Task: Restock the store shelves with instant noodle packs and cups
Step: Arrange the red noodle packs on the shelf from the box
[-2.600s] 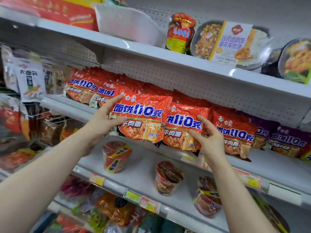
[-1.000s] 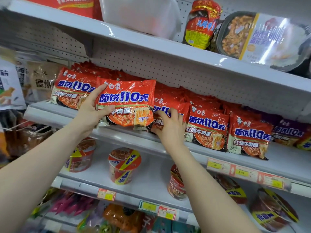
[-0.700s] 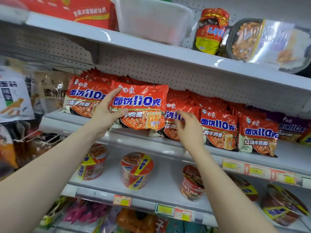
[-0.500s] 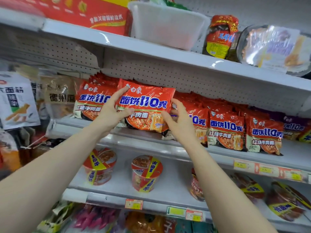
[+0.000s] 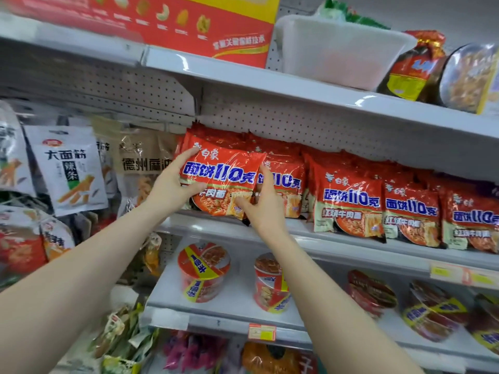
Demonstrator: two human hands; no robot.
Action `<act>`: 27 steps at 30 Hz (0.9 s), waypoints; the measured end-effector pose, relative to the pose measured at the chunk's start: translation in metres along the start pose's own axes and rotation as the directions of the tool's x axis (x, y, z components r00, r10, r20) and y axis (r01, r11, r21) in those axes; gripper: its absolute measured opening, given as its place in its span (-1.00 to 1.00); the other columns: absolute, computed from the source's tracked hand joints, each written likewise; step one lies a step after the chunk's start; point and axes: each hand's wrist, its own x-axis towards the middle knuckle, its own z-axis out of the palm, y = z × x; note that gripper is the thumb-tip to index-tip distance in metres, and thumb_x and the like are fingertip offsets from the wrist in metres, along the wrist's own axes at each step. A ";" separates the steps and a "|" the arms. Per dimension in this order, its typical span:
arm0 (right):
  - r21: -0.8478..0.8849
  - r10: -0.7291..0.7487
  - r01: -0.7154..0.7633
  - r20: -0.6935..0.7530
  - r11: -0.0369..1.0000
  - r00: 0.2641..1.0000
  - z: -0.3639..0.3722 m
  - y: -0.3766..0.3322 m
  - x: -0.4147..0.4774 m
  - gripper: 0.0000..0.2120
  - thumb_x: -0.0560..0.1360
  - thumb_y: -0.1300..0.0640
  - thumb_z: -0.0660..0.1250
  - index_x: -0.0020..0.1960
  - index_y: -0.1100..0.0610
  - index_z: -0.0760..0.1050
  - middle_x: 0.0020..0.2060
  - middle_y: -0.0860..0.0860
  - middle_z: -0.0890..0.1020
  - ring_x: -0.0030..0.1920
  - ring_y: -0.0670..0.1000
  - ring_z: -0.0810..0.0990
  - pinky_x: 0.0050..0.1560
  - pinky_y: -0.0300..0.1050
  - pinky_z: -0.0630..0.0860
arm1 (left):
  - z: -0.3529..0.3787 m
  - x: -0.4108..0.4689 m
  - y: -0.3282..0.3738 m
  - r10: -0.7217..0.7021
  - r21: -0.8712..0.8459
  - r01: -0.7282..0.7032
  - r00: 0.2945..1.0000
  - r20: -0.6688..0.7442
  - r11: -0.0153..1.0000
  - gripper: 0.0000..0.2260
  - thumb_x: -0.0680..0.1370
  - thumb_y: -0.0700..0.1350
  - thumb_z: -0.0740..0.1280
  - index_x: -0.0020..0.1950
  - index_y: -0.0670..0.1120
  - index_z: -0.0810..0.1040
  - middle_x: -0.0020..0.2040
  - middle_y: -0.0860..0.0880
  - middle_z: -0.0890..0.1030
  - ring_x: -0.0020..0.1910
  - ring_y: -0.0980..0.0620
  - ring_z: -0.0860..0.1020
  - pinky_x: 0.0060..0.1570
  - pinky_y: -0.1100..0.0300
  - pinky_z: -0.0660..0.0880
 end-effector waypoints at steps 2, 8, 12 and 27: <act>-0.052 -0.018 0.017 -0.010 0.999 1.000 0.012 -0.002 0.002 -0.17 0.49 0.10 0.48 0.58 0.01 0.05 -0.11 0.06 0.62 -0.22 0.02 0.55 -0.03 0.07 0.56 | -0.007 0.001 -0.008 0.012 0.084 -0.010 1.000 -0.024 0.996 -0.34 0.51 -0.16 0.46 0.49 0.22 0.26 0.34 0.10 0.44 0.28 0.01 0.49 0.19 -0.12 0.54; -0.322 -0.094 0.085 -0.013 0.943 0.995 0.034 -0.008 0.017 -0.24 0.49 0.05 0.48 0.56 0.04 0.15 0.20 0.11 0.54 0.13 0.07 0.51 0.06 -0.13 0.41 | -0.015 0.013 -0.030 0.029 0.292 -0.015 0.999 -0.046 0.956 -0.36 0.54 -0.07 0.42 0.55 0.14 0.23 0.43 -0.06 0.41 0.39 -0.09 0.37 0.35 -0.02 0.34; -0.533 -0.228 0.170 -0.044 0.829 0.973 0.040 -0.011 0.019 -0.38 0.47 0.01 0.47 0.48 0.00 0.35 0.37 0.14 0.37 0.33 0.15 0.35 0.28 0.02 0.42 | -0.013 0.013 -0.029 0.197 0.569 -0.150 0.980 -0.023 0.809 -0.36 0.53 -0.01 0.42 0.56 0.04 0.25 0.58 -0.16 0.14 0.56 -0.20 0.02 0.49 -0.12 0.00; -0.487 -0.216 0.226 0.078 0.844 0.973 0.063 -0.012 0.027 -0.39 0.47 0.04 0.48 0.47 0.03 0.37 0.40 0.13 0.35 0.36 0.17 0.35 0.30 0.02 0.42 | -0.003 0.026 -0.043 0.324 0.698 -0.401 0.913 0.249 0.593 -0.34 0.47 -0.11 0.48 0.53 -0.03 0.31 0.59 -0.14 0.14 0.58 -0.17 0.02 0.49 -0.10 -0.02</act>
